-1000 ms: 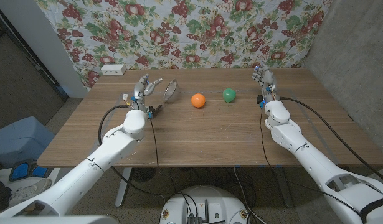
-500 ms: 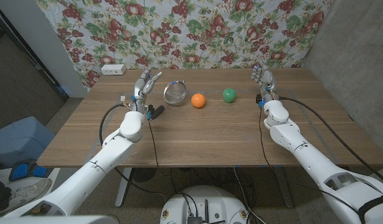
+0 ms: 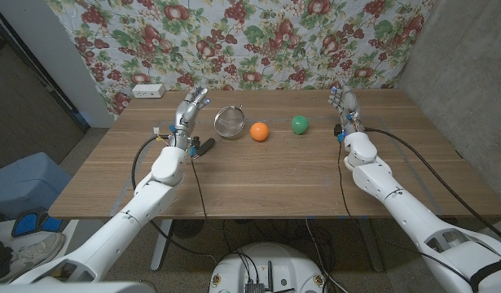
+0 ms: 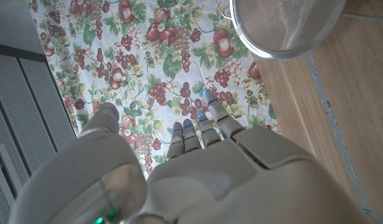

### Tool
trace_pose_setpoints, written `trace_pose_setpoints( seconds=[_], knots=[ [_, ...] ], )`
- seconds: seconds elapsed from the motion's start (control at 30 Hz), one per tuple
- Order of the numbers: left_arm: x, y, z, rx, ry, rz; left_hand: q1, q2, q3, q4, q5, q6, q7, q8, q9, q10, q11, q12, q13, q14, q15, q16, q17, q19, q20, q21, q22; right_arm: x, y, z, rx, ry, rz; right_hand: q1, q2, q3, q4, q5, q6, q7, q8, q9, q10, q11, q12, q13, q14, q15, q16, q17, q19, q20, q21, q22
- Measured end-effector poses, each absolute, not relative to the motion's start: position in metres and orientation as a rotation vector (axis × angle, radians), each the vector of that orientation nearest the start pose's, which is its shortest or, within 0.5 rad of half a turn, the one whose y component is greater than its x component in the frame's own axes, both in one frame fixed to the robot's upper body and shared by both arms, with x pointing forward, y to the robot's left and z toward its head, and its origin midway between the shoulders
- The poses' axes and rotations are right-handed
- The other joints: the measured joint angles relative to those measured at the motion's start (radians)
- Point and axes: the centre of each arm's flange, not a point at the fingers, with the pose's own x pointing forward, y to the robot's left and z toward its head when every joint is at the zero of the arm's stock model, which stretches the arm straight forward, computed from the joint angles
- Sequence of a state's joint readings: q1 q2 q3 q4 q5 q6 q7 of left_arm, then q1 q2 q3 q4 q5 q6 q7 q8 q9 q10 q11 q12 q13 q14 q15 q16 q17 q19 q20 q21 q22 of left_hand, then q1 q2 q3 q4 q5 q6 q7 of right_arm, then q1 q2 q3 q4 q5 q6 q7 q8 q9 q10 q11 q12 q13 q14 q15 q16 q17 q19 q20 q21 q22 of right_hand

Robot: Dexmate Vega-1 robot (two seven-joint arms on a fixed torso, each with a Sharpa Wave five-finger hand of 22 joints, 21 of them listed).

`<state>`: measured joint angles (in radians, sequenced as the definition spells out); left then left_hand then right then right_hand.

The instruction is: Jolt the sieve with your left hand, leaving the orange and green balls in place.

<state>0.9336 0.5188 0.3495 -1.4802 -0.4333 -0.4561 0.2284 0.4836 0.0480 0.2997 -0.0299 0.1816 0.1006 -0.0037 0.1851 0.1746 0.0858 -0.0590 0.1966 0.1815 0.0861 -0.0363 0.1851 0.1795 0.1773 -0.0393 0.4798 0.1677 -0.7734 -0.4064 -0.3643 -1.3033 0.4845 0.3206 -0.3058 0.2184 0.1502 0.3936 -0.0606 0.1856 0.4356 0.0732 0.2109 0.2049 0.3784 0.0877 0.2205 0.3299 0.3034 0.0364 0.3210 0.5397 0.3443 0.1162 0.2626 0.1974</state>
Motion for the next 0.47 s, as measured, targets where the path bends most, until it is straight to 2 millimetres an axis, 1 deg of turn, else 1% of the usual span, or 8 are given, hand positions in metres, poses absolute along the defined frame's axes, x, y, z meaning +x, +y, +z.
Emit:
trace_pose_setpoints(
  seconds=[0.1,0.17,0.2,0.27,0.3,0.37,0.4,0.47],
  knots=[
    [0.5983,0.2767,0.0018,0.004,-0.862,-0.09,-0.05,0.026,-0.007,0.03,0.004,0.015,0.001,0.0,-0.003,0.007,-0.007,0.0,-0.005,0.001,-0.001,0.005,0.0,0.0,0.0,-0.01,0.0,0.652,-0.2789,0.0178,0.088,-0.713,-0.075,0.0,0.0,0.0,0.0,0.0,0.0,0.0,0.0,0.0,0.0,0.0,0.0,0.0,-0.003,0.003,0.0,0.002,0.0,0.0,0.0,0.0],
    [0.5996,0.2781,0.0015,-0.012,-0.864,-0.106,-0.092,0.042,-0.015,0.054,0.004,0.028,0.0,0.0,-0.003,0.007,-0.007,0.0,-0.005,0.001,-0.001,0.005,0.0,0.0,0.0,-0.02,0.0,0.6514,-0.279,0.0171,0.089,-0.713,-0.075,0.0,0.0,0.0,0.0,0.0,0.0,0.0,0.0,0.0,0.0,0.0,0.0,0.0,-0.003,0.003,0.0,0.005,0.0,0.0,0.0,0.0],
    [0.6001,0.2782,0.0018,-0.024,-0.869,-0.127,-0.109,0.048,-0.023,0.061,0.004,0.032,0.004,0.0,-0.003,0.01,-0.005,0.0,-0.005,0.001,-0.001,0.005,0.0,0.0,0.0,-0.025,0.0,0.6506,-0.2792,0.017,0.089,-0.714,-0.076,0.0,0.0,0.0,0.0,0.0,0.0,0.0,0.0,0.0,0.0,0.0,0.0,0.0,-0.003,0.003,0.0,0.005,0.0,0.0,0.0,0.0],
    [0.6005,0.2782,0.0021,-0.038,-0.872,-0.146,-0.148,0.063,-0.029,0.088,0.012,0.038,0.009,0.0,-0.003,0.012,-0.002,0.0,-0.005,0.001,-0.001,0.005,0.0,0.0,0.0,-0.031,0.001,0.65,-0.2793,0.0167,0.089,-0.715,-0.076,0.0,0.0,0.0,0.0,0.0,0.0,0.0,0.0,0.0,0.0,0.0,0.0,0.0,-0.003,0.003,0.0,0.005,0.0,0.0,0.0,0.0],
    [0.6007,0.2781,0.0024,-0.047,-0.875,-0.161,-0.172,0.083,-0.03,0.106,0.017,0.038,0.009,0.0,-0.003,0.012,-0.002,0.0,-0.005,0.001,-0.001,0.005,0.0,0.0,0.0,-0.038,0.002,0.6496,-0.2793,0.0164,0.09,-0.715,-0.076,0.0,0.0,0.0,0.0,0.0,0.0,0.0,0.0,0.0,0.0,0.0,0.0,0.0,-0.003,0.003,0.0,0.005,0.0,0.0,0.0,0.0],
    [0.6009,0.2776,0.003,-0.067,-0.878,-0.188,-0.209,0.12,-0.022,0.138,0.033,0.045,0.016,0.0,-0.003,0.015,0.001,0.0,-0.005,0.001,-0.001,0.005,-0.001,0.0,0.0,-0.049,0.003,0.6489,-0.2793,0.016,0.089,-0.715,-0.075,0.0,0.0,0.0,0.0,0.0,0.0,0.0,0.0,0.0,0.0,0.0,0.0,0.0,-0.003,0.003,0.0,0.005,0.0,0.0,0.0,0.0],
    [0.6023,0.278,0.0031,-0.079,-0.878,-0.195,-0.224,0.118,-0.012,0.153,0.039,0.048,0.02,0.0,-0.003,0.017,0.003,0.0,-0.005,0.001,-0.001,0.005,-0.002,0.004,0.004,-0.054,0.003,0.6488,-0.2794,0.0157,0.09,-0.715,-0.075,0.0,0.0,0.0,0.0,0.0,0.0,0.0,0.0,0.0,0.0,0.0,0.0,0.0,-0.003,0.003,0.0,0.005,0.0,0.0,0.0,0.0],
    [0.6028,0.2776,0.0035,-0.103,-0.879,-0.22,-0.231,0.113,0.015,0.177,0.054,0.048,0.02,0.0,-0.003,0.018,0.004,0.0,-0.005,0.006,0.002,0.005,-0.003,0.006,0.005,-0.062,0.003,0.6487,-0.2797,0.0153,0.091,-0.714,-0.075,0.0,0.0,0.0,0.0,0.0,0.0,0.0,0.0,0.0,0.0,0.0,0.0,0.0,-0.003,0.003,0.0,0.005,0.0,0.0,0.0,0.0]
  ],
)
